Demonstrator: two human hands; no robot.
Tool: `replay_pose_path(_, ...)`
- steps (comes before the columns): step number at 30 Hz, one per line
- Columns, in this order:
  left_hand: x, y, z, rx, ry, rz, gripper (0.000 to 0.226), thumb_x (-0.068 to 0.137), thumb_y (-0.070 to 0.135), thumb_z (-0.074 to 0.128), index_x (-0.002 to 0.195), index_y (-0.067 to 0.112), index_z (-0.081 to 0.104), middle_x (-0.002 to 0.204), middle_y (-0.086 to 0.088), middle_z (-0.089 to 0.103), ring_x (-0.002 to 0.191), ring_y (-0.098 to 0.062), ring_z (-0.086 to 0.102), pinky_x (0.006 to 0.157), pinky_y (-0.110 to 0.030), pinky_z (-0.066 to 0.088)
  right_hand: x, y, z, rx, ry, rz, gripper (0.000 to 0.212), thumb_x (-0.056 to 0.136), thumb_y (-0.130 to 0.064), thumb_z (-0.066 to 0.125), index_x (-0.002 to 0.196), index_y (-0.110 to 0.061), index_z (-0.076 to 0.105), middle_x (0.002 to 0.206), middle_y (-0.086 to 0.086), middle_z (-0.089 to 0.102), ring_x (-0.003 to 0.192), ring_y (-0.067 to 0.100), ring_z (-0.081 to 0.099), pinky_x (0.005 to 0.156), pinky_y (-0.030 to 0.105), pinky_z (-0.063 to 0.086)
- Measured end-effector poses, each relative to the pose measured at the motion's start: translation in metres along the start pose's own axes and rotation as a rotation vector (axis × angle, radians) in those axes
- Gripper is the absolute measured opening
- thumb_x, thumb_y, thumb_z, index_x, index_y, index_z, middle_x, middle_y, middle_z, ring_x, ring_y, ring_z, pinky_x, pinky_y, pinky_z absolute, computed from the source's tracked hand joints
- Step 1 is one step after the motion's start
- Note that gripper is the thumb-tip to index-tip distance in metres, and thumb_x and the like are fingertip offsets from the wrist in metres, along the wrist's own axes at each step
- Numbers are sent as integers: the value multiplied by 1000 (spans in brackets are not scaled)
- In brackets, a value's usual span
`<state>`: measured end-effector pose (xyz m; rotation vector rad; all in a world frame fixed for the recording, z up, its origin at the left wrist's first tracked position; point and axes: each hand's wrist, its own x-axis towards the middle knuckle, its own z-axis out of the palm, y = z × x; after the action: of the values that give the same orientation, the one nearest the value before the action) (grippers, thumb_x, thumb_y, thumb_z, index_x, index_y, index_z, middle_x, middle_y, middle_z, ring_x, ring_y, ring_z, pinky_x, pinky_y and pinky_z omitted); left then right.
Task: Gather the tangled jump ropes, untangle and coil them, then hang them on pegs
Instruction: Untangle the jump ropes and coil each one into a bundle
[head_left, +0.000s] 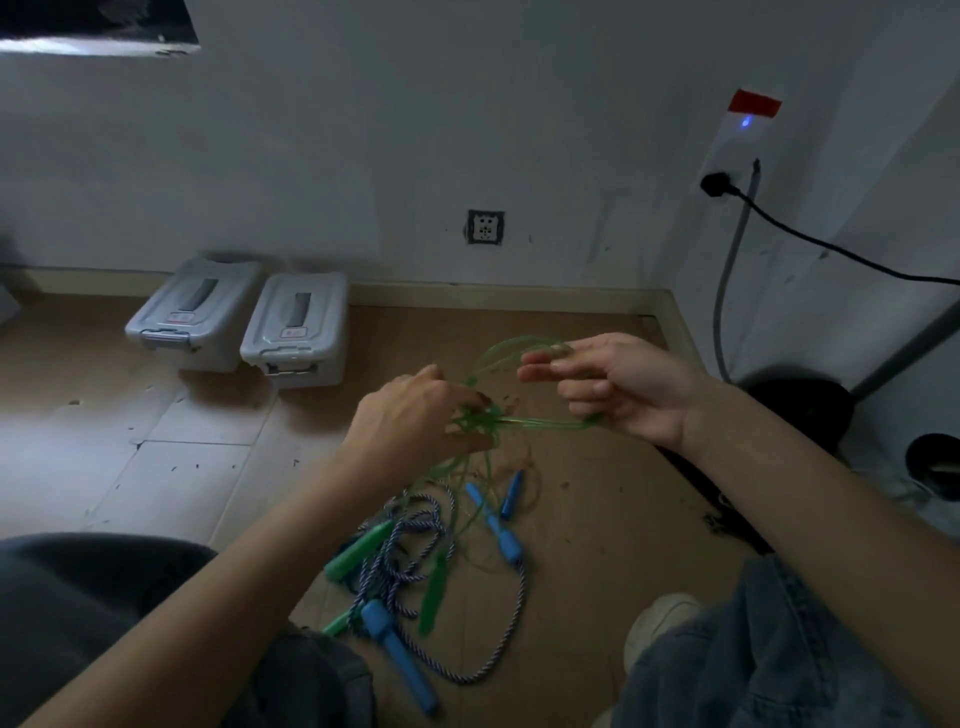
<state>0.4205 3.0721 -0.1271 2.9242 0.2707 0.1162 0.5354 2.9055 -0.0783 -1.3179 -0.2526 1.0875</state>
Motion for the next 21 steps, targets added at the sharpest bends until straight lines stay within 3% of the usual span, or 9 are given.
replay_pose_path(2, -1, -6, -4, -35, -37, -28, 49, 71, 62, 60, 118, 47, 54, 96, 13, 63, 76, -8, 56, 57, -20, 43, 0, 0, -3, 10, 100, -30, 34, 90, 14, 35, 110, -9, 50, 90, 19, 61, 35, 3, 42, 30, 13, 29)
replay_pose_path(4, -2, -8, -9, -131, -108, -32, 51, 73, 52, 67, 121, 49, 50, 84, 16, 67, 69, 1, 59, 61, -20, 48, -1, -1, -5, -43, 149, -78, 35, 89, 16, 35, 96, -11, 55, 87, 17, 62, 39, 7, 50, 29, 13, 28)
replay_pose_path(8, -1, -7, -21, -412, -188, 51, 37, 79, 32, 68, 115, 39, 59, 54, 18, 63, 45, 8, 54, 47, -6, 40, -7, 2, -6, -531, 192, -118, 36, 87, 16, 37, 72, -4, 64, 64, 7, 56, 35, 2, 45, 31, 14, 25)
replay_pose_path(11, 0, -6, -31, -456, -161, 86, 18, 80, 31, 65, 90, 46, 64, 63, 10, 69, 52, -10, 59, 50, -20, 46, -13, 1, -4, -821, -12, 23, 11, 87, -16, 62, 89, -11, 72, 49, -7, 48, 36, 2, 36, 36, 15, 26)
replay_pose_path(13, 0, -5, -33, -447, -167, 103, 16, 81, 31, 63, 89, 44, 63, 68, 7, 69, 51, -4, 57, 49, -14, 43, -16, 0, 0, -936, -130, 101, 35, 71, -50, 69, 92, -23, 72, 48, -15, 47, 38, 3, 37, 40, 15, 26)
replay_pose_path(14, 0, -3, -34, -445, -177, 106, 14, 82, 31, 62, 91, 40, 66, 70, 8, 69, 52, -1, 55, 49, -12, 42, -16, 2, 3, -1022, -132, 78, 36, 63, -56, 70, 88, -29, 73, 55, -18, 52, 43, 1, 45, 46, 13, 29)
replay_pose_path(16, -1, -1, -34, -425, -180, 129, 18, 83, 30, 61, 98, 27, 71, 81, 5, 69, 63, 1, 56, 61, -12, 44, -12, 6, 7, -1153, -78, -57, 14, 66, -48, 75, 73, -37, 71, 77, -24, 59, 69, -9, 54, 60, 14, 34)
replay_pose_path(18, 0, -2, -32, -351, -117, 156, 23, 83, 33, 61, 100, 23, 71, 104, 0, 66, 91, -4, 56, 85, -17, 44, -9, 7, 4, -1225, -12, -162, 12, 74, -38, 74, 65, -38, 65, 86, -22, 55, 81, -9, 50, 68, 15, 35)
replay_pose_path(21, -2, -1, -34, -209, 28, 31, 28, 79, 45, 57, 101, 33, 69, 129, 3, 51, 124, -20, 39, 102, -45, 33, -4, 10, 4, -1266, 31, -258, 11, 79, -36, 69, 70, -33, 63, 103, -4, 50, 88, 6, 51, 79, 25, 43)
